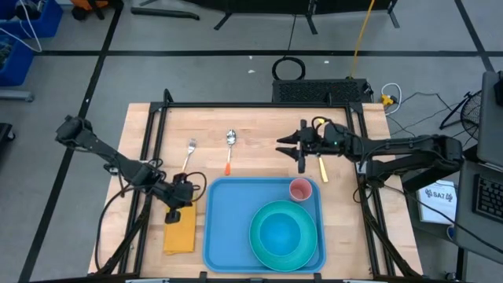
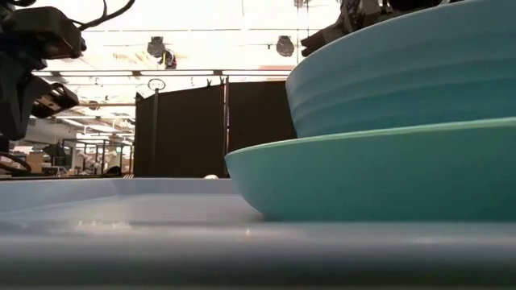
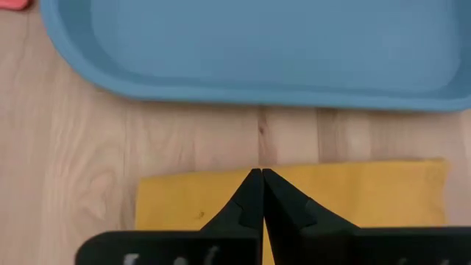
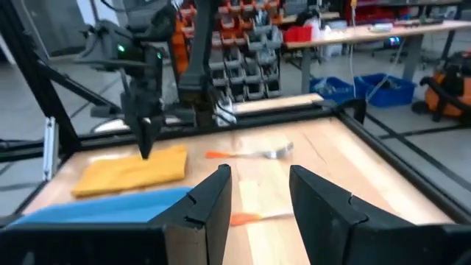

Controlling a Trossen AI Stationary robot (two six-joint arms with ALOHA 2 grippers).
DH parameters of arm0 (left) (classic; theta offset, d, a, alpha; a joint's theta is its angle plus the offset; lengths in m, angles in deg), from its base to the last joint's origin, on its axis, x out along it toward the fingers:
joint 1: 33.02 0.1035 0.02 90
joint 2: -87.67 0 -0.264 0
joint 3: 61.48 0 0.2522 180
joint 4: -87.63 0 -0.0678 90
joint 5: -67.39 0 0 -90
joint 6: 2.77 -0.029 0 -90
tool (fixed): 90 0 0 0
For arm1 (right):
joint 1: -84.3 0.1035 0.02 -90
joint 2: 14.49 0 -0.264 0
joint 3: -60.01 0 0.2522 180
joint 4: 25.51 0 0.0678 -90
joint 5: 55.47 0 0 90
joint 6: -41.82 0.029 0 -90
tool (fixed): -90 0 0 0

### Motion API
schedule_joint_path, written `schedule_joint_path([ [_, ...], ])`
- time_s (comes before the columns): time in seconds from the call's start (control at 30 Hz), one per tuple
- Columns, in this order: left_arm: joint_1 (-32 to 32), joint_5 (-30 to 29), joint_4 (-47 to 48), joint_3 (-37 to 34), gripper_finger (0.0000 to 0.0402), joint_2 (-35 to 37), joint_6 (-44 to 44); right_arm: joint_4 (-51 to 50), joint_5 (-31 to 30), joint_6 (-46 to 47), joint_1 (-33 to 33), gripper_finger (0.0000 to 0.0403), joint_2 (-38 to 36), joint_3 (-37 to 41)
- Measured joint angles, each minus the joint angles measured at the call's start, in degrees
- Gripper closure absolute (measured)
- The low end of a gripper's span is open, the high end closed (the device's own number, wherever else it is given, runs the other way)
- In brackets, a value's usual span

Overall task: Set up tray
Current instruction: Put the yellow table napkin on the blue tray to the left of the blue plate

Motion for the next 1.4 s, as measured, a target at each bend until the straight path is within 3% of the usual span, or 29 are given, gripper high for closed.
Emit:
schedule_joint_path([
  [0.13,-1.69,1.08,-4.39,0.0,0.0399,-1.22,2.22,0.86,-0.02,-0.25,0.49,0.0271,0.23,0.0],
  [0.33,-6.25,8.3,-12.38,0.92,0.0394,-5.09,6.71,0.89,-0.18,-0.2,0.48,0.0271,0.25,0.0],
  [0.43,-8.52,7.15,-2.58,4.35,0.0399,-6.7,9.4,1.08,-0.16,-0.2,0.48,0.0271,0.25,0.0],
  [0.53,-9.08,0.01,12.01,7.55,0.0394,-7.74,14.27,1.12,-0.18,-0.27,0.48,0.0271,0.25,0.0],
  [0.63,-8.45,-2.51,14.49,8.41,0.0393,-8.0,18.77,1.58,-0.22,-0.16,0.71,0.0271,0.25,0.0],
  [0.9,-10.01,5.45,-0.32,8.98,0.0399,-14.53,13.74,1.94,-0.2,-0.39,0.79,0.0271,0.25,0.0],
  [1.13,-12.34,14.63,1.86,17.69,0.04,-29.22,13.06,1.94,-0.19,-0.66,0.79,0.0271,0.25,-0.02],
  [1.23,-12.35,13.95,9.2,22.71,0.04,-33.46,9.11,2.02,-0.18,-1.18,0.79,0.0271,0.25,-0.02],
  [1.4,-10.44,7.28,17.62,27.5,0.0399,-36.2,7.12,2.4,-0.02,-1.19,0.79,0.0271,0.25,-0.02],
])
